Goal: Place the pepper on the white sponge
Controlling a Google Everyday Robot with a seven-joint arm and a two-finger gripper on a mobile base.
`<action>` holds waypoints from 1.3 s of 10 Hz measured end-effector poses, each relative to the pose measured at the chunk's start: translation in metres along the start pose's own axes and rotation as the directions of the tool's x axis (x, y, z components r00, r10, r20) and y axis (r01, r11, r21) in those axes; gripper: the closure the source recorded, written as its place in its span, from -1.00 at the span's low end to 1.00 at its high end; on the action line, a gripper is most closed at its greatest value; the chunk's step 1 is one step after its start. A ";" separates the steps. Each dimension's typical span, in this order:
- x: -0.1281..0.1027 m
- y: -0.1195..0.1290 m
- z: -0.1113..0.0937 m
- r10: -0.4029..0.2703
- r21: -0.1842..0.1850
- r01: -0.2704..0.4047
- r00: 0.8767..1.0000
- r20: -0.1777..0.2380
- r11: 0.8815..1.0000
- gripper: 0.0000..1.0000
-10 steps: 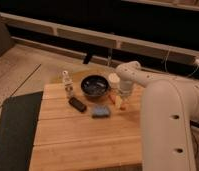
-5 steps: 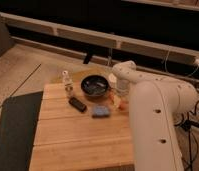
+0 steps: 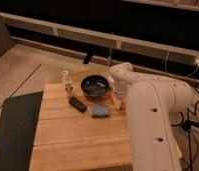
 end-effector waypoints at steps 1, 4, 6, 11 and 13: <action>0.000 -0.001 -0.002 0.003 0.004 -0.003 1.000 0.001 1.000 0.93; 0.007 -0.006 -0.017 0.043 0.039 -0.043 0.999 -0.002 0.998 1.00; 0.020 -0.001 -0.036 0.087 0.058 -0.086 0.996 -0.017 0.995 1.00; 0.035 0.053 -0.075 0.112 0.086 -0.111 0.994 -0.009 0.990 1.00; 0.021 0.079 -0.077 0.037 0.105 -0.038 0.999 0.009 0.994 1.00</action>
